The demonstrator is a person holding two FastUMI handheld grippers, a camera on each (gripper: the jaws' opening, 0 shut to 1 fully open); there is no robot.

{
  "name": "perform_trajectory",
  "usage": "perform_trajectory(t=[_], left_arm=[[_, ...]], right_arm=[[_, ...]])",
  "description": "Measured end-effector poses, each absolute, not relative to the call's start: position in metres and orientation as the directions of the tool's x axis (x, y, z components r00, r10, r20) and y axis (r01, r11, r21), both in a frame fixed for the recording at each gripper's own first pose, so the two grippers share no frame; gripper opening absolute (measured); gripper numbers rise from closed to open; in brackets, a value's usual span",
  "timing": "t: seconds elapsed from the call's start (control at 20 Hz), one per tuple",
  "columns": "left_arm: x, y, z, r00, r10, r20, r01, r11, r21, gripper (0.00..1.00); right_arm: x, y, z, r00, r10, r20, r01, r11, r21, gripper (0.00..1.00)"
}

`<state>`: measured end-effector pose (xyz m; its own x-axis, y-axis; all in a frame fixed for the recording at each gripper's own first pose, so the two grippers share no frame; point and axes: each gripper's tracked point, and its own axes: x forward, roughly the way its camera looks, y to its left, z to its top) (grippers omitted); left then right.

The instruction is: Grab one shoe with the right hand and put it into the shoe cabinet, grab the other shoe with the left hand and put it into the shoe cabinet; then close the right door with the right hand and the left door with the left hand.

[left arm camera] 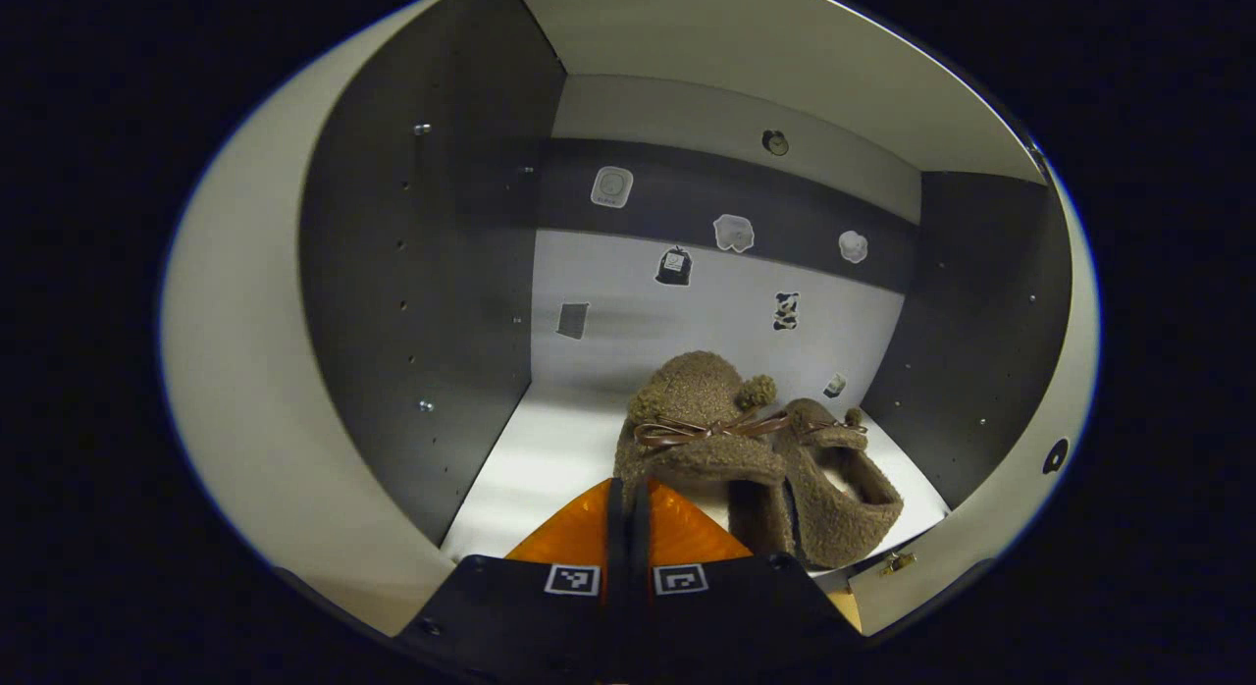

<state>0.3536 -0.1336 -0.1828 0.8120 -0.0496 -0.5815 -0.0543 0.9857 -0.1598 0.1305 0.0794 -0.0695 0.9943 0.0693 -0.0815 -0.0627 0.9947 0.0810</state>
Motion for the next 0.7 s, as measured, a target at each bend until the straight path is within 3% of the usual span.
perform_trajectory(t=[0.1, 0.25, 0.4, 0.45, 0.5, 0.6, 0.7], left_arm=[[0.372, -0.140, -0.187, 0.794, -0.089, -0.601, -0.068, 0.970, -0.234, 0.06], [0.396, -0.129, -0.198, 0.800, -0.024, -0.599, -0.080, 0.986, -0.147, 0.06], [0.391, -0.141, -0.227, 0.755, -0.036, -0.655, -0.046, 0.993, -0.107, 0.08], [0.389, -0.146, -0.225, 0.763, -0.038, -0.646, -0.033, 0.995, -0.097, 0.23], [0.389, -0.151, -0.215, 0.787, -0.040, -0.616, -0.014, 0.997, -0.082, 0.33], [0.373, -0.161, -0.185, 0.823, -0.038, -0.566, 0.006, 0.998, -0.057, 0.77], [0.352, -0.172, -0.148, 0.868, -0.051, -0.495, 0.026, 0.998, -0.058, 0.97]], right_arm=[[0.130, 0.071, -0.055, 0.996, 0.048, -0.069, -0.044, 0.997, 0.058, 0.93], [0.126, 0.059, -0.050, 0.997, 0.018, -0.081, -0.012, 0.997, 0.075, 0.92], [0.121, 0.052, -0.052, 0.994, -0.001, -0.108, 0.008, 0.998, 0.065, 0.93], [0.119, 0.049, -0.051, 0.994, -0.011, -0.106, 0.018, 0.998, 0.066, 0.92], [0.116, 0.046, -0.048, 0.994, -0.018, -0.104, 0.025, 0.997, 0.068, 0.92], [0.111, 0.039, -0.045, 0.994, -0.025, -0.104, 0.032, 0.997, 0.068, 0.92], [0.106, 0.031, -0.041, 0.995, -0.036, -0.092, 0.043, 0.996, 0.073, 0.93]])
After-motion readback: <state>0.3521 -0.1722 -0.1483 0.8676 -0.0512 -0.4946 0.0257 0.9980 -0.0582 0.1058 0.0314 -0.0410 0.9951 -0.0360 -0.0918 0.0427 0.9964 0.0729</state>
